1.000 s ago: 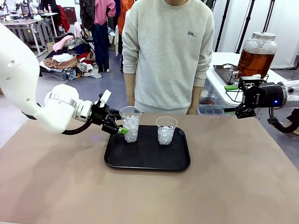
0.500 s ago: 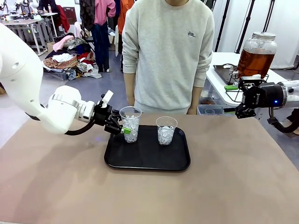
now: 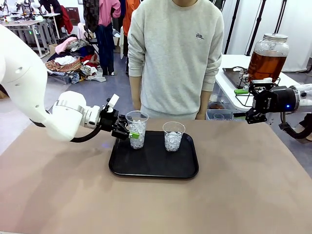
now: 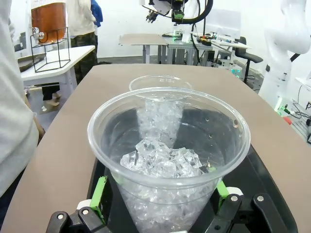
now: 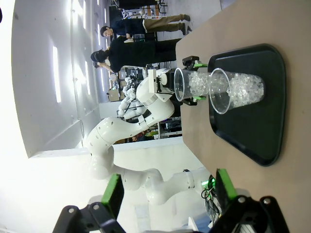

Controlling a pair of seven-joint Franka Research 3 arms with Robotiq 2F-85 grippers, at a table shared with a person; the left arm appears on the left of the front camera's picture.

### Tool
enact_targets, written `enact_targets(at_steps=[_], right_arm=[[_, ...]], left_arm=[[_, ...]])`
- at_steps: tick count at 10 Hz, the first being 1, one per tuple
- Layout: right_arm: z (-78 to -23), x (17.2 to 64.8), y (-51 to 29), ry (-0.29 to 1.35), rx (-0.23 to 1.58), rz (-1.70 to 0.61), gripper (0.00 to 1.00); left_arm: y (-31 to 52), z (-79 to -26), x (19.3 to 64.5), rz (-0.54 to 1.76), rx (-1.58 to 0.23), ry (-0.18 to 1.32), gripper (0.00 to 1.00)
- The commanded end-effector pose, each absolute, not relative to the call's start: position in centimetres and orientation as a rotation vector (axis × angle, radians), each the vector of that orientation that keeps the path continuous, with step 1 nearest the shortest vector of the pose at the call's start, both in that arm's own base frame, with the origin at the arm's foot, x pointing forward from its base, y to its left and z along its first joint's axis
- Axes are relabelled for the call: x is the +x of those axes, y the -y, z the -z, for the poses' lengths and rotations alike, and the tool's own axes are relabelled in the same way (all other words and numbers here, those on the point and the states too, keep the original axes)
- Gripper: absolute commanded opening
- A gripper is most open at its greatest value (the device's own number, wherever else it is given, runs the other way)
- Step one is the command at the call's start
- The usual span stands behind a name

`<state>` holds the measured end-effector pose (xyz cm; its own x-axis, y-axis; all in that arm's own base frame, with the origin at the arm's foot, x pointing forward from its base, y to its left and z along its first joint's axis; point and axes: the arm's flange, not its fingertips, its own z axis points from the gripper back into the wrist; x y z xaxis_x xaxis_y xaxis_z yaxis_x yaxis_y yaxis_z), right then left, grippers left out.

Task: Pour the drink into the iced cup.
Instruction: Pick up the iced cup indicated by the human and present it to them.

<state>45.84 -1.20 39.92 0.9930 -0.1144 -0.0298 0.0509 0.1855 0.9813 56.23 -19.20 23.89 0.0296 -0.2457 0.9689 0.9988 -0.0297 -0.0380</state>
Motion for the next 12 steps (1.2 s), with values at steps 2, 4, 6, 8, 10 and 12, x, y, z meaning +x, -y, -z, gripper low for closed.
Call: enact_targets(at_steps=[2, 4, 6, 8, 10, 12], right_arm=[[-40.1, 45.7, 1.2, 0.057, 1.381, 0.116, 1.00], [-40.1, 45.7, 1.2, 0.057, 1.381, 0.116, 1.00], [-40.1, 45.7, 1.2, 0.057, 1.381, 0.116, 1.00], [-40.1, 45.7, 1.2, 0.057, 1.381, 0.116, 1.00], [-40.1, 45.7, 1.2, 0.057, 1.381, 0.116, 1.00], [-40.1, 45.7, 1.2, 0.057, 1.381, 0.116, 1.00]], left_arm=[[20.0, -23.9, 56.7, 1.287, -1.054, 0.978, 1.00], [20.0, -23.9, 56.8, 1.296, -1.049, 0.988, 0.80], [20.0, -23.9, 56.7, 1.301, -1.055, 0.991, 0.80], [20.0, -24.2, 56.3, 1.309, -1.051, 1.021, 0.80], [20.0, -24.9, 55.5, 1.319, -1.026, 1.071, 0.80], [19.9, -26.1, 54.5, 1.331, -0.988, 1.121, 0.80]])
